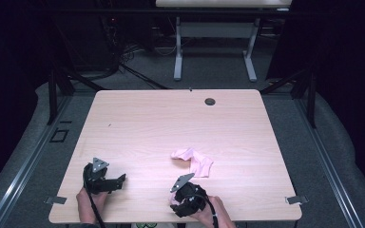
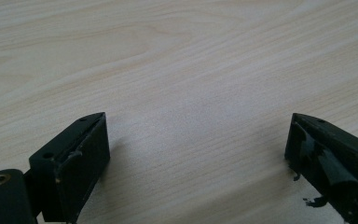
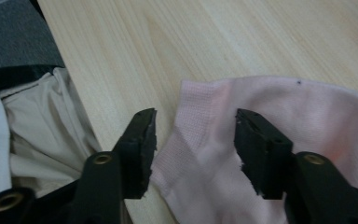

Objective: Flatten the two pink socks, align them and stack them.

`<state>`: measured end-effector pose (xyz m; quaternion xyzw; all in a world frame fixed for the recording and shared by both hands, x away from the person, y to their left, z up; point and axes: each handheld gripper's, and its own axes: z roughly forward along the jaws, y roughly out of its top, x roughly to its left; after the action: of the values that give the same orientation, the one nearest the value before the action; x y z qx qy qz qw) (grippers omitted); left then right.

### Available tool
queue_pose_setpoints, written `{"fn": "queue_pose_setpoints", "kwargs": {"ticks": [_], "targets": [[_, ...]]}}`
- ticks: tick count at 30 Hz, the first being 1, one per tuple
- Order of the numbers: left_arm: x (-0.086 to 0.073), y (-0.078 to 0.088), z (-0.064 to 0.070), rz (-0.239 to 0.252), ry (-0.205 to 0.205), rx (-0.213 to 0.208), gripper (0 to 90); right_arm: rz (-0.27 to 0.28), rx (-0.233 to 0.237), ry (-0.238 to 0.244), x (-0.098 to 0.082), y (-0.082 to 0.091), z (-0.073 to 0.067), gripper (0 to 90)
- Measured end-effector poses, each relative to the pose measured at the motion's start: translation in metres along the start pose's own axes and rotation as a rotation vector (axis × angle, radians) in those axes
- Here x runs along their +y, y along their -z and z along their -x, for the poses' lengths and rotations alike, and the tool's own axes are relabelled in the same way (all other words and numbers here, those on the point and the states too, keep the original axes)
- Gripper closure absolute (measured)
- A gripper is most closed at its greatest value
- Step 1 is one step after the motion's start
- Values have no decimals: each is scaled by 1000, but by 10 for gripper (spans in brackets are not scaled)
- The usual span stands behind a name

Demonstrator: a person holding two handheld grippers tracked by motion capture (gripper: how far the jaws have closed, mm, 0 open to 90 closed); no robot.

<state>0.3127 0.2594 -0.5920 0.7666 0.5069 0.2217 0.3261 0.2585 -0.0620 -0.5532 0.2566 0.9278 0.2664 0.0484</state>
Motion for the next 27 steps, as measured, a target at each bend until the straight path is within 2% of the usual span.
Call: {"fn": "queue_pose_setpoints", "kwargs": {"ticks": [2,3,4,5,8,14,21,26,27], "targets": [[0,0,0,0,0,0,65,-24,-25,5,0,-3,1,564],[0,0,0,0,0,0,65,-7,-14,-10,-1,-5,1,585],[0,0,0,0,0,0,65,-25,-20,-6,0,-5,2,596],[0,0,0,0,0,-1,65,-10,-14,-21,-1,-6,2,608],[0,0,0,0,1,-1,65,-3,-6,-21,-2,-6,3,666],[0,0,-1,-5,2,-6,64,14,21,-40,-6,-6,7,827],[0,0,0,-5,12,1,63,57,69,-101,-10,-3,16,857],[1,-1,2,-14,23,12,43,137,81,-144,-10,14,23,868],[2,-2,2,-23,21,11,27,137,81,-146,-9,19,26,869]]}}
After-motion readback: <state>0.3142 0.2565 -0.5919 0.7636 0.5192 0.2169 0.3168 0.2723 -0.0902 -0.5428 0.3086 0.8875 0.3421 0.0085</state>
